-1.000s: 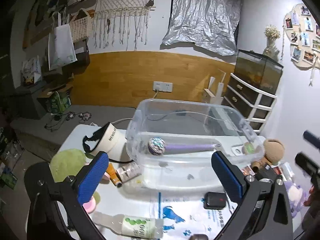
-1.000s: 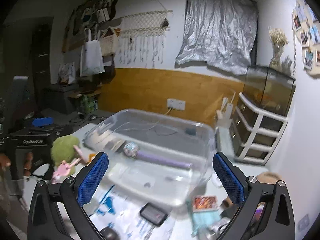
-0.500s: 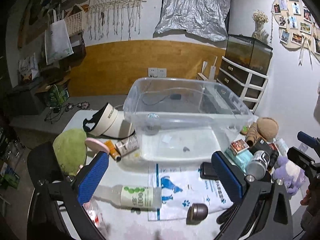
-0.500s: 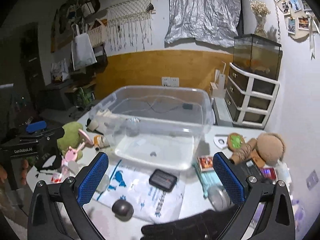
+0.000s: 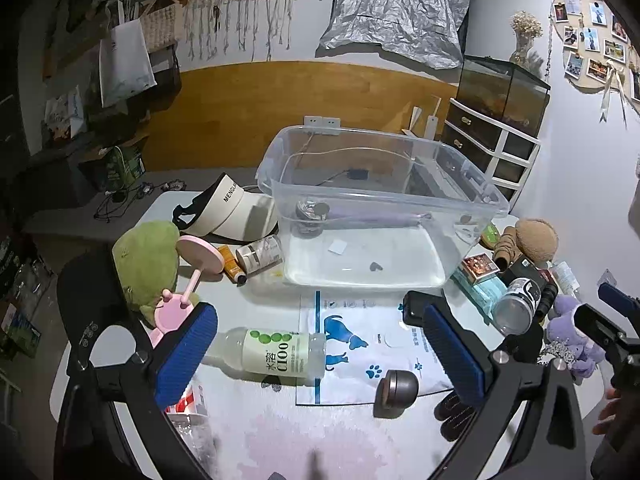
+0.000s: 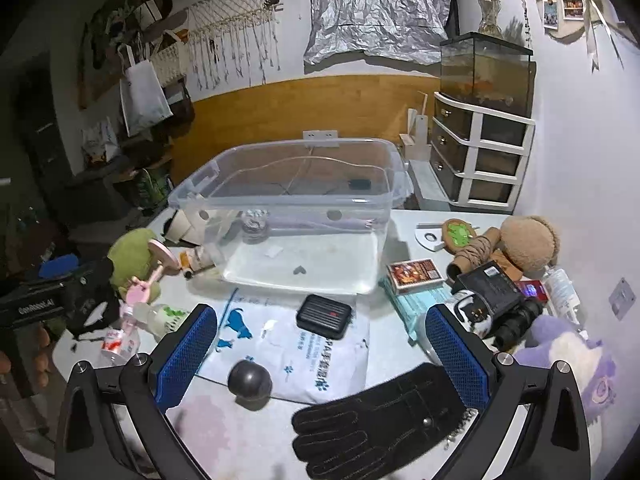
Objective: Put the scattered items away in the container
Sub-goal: 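Withdraw the right tool from the bin back over the table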
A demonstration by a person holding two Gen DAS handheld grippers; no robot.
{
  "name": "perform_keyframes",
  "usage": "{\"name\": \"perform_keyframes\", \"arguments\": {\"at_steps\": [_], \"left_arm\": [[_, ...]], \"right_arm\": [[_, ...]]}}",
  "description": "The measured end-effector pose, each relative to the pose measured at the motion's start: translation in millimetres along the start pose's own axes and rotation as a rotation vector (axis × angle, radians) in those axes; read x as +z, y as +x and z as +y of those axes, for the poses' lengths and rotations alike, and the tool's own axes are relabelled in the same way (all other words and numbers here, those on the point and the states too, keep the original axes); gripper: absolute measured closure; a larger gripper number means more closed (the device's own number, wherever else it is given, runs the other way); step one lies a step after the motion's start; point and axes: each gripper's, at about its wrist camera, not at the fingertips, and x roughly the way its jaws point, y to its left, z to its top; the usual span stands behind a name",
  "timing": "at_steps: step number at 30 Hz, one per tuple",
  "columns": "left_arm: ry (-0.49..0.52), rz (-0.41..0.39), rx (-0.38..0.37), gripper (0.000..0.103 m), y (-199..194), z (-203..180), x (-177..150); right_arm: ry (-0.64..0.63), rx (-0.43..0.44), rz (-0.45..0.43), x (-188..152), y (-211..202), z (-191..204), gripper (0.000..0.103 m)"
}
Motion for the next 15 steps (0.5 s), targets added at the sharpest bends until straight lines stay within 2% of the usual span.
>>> {"name": "perform_keyframes", "arguments": {"at_steps": [4,8,10,12,15], "left_arm": [[0.001,0.008,-0.008,0.000,1.6,-1.4,-5.2],[-0.001,0.034,-0.016,0.000,5.7,-5.1,-10.4],[-0.006,0.053,-0.023,0.000,8.6,-6.8,-11.7],[-0.017,0.066,-0.030,0.000,10.4,-8.9,-13.4],[-0.035,0.086,-0.037,0.000,13.8,-11.5,-16.0]], "right_arm": [[0.056,-0.001,0.007,-5.7,-0.4,-1.1,0.000],[0.041,-0.053,0.027,-6.2,0.1,1.2,0.000],[0.046,-0.071,0.009,-6.0,-3.7,-0.3,0.000],[0.052,-0.060,0.001,-6.1,-6.3,-2.0,0.000],[0.048,-0.049,0.047,-7.1,-2.0,-2.6,0.000]]}}
